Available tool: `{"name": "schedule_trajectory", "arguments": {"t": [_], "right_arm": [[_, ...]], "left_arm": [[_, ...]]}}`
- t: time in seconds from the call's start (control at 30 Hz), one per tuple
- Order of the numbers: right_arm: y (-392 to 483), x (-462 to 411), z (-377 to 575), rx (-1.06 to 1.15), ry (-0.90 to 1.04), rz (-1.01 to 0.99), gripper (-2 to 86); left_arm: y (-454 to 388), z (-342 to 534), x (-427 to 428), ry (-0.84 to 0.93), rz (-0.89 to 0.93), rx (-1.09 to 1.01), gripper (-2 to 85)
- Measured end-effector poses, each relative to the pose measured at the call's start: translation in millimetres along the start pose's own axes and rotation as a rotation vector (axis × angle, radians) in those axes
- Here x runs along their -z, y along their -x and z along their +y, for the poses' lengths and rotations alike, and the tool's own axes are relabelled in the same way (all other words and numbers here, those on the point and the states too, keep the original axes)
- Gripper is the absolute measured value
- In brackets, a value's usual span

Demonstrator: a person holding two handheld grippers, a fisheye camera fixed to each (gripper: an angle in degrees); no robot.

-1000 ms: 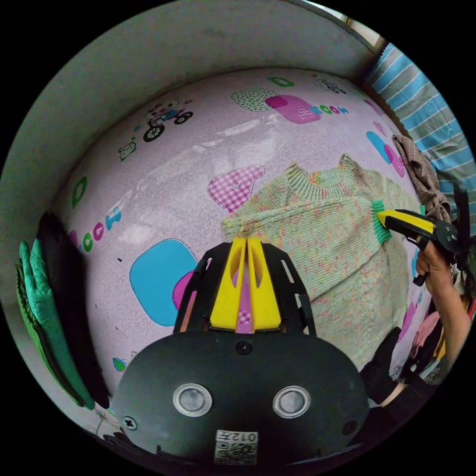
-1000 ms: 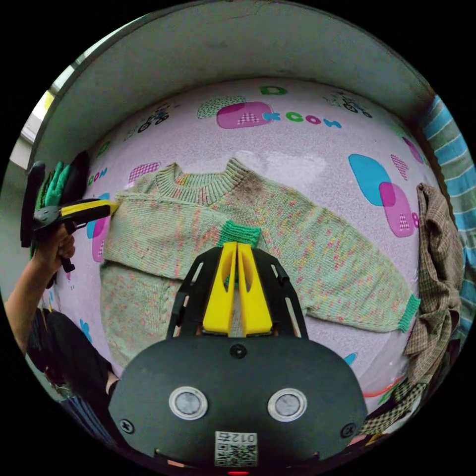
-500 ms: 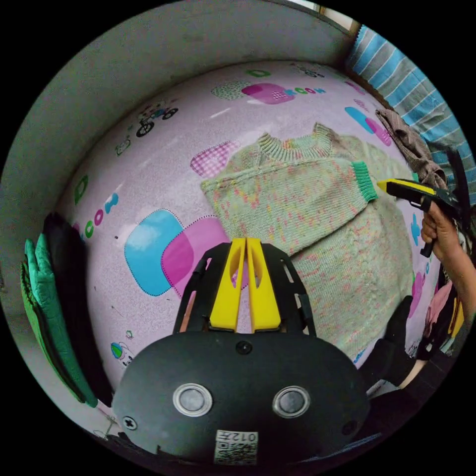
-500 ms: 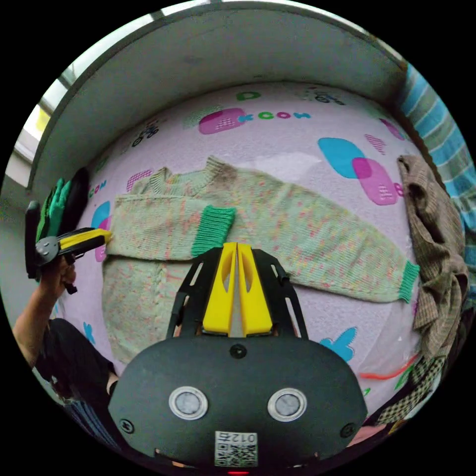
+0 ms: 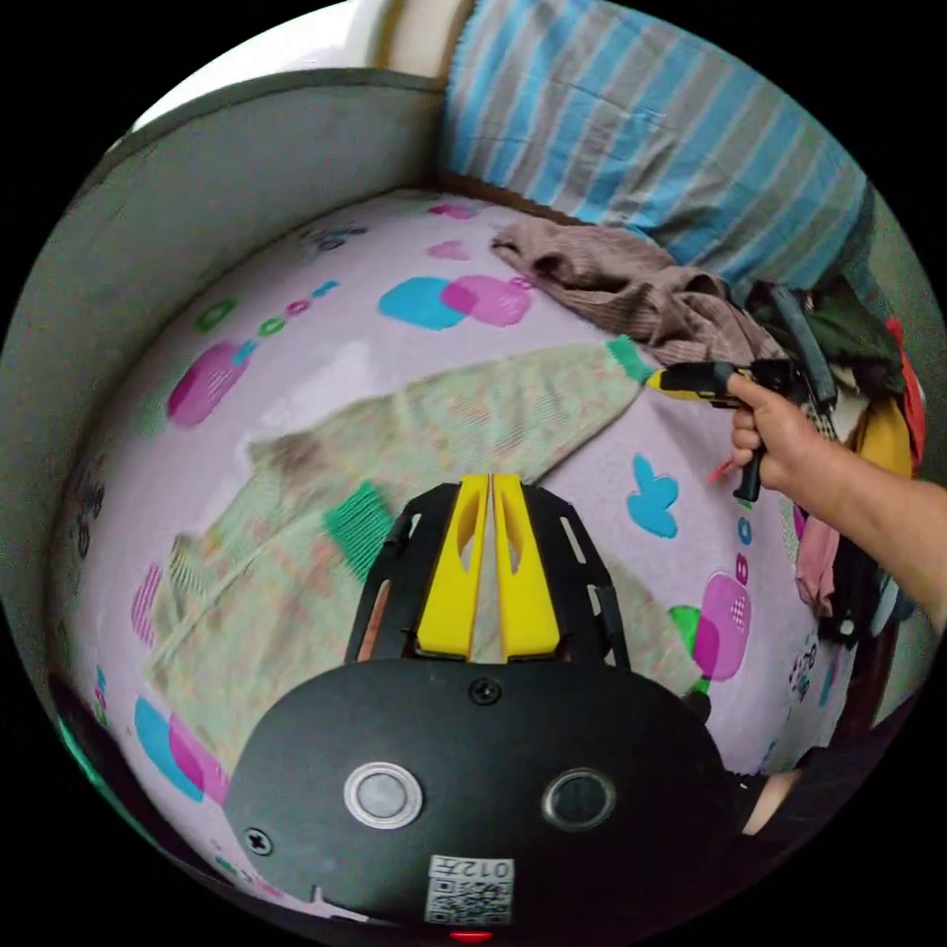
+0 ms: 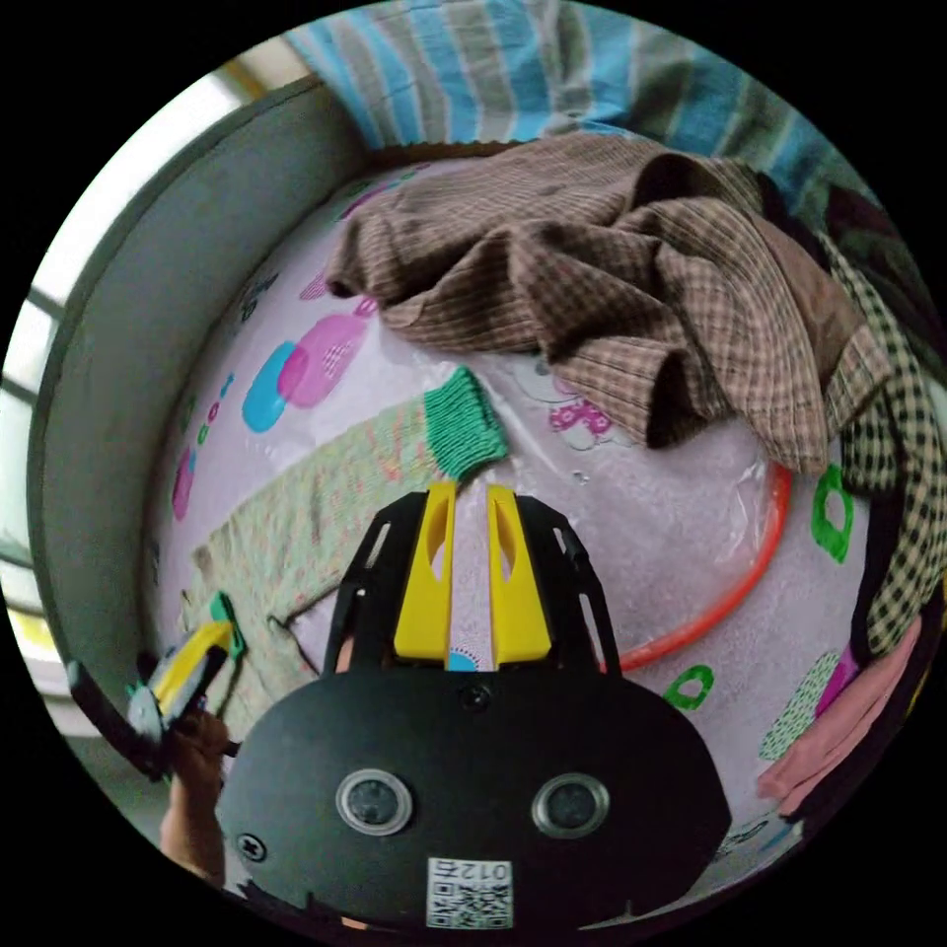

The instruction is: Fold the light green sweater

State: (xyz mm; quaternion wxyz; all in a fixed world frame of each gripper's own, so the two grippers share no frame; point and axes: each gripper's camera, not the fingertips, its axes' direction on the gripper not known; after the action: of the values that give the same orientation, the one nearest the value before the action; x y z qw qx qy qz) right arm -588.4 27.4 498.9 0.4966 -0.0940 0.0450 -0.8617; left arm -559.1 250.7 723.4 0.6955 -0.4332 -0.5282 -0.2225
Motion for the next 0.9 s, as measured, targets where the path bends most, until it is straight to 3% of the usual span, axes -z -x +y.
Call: {"name": "schedule_trajectory", "arguments": {"t": [0.2, 0.37, 0.63, 0.9], "right_arm": [[-47.9, -19.7, -5.8, -0.17, 0.01, -0.156, 7.5], [-53.1, -37.0, -10.5, -0.141, 0.005, -0.195, 2.8], [-19.7, -22.9, -12.8, 0.107, -0.067, -0.223, -0.6], [52.0, -3.8, -7.0, 0.372, -0.04, -0.399, -0.8]], "left_arm": [[-50.6, -28.1, -44.5, 0.11, -0.081, -0.258, 2.4], [-45.8, -21.4, -58.6, 0.121, -0.143, -0.268, 1.8], [11.9, -17.7, -54.5, 0.131, 0.043, -0.008, 0.3], [91.1, 14.5, -19.3, 0.055, 0.213, 0.237, 0.3]]}}
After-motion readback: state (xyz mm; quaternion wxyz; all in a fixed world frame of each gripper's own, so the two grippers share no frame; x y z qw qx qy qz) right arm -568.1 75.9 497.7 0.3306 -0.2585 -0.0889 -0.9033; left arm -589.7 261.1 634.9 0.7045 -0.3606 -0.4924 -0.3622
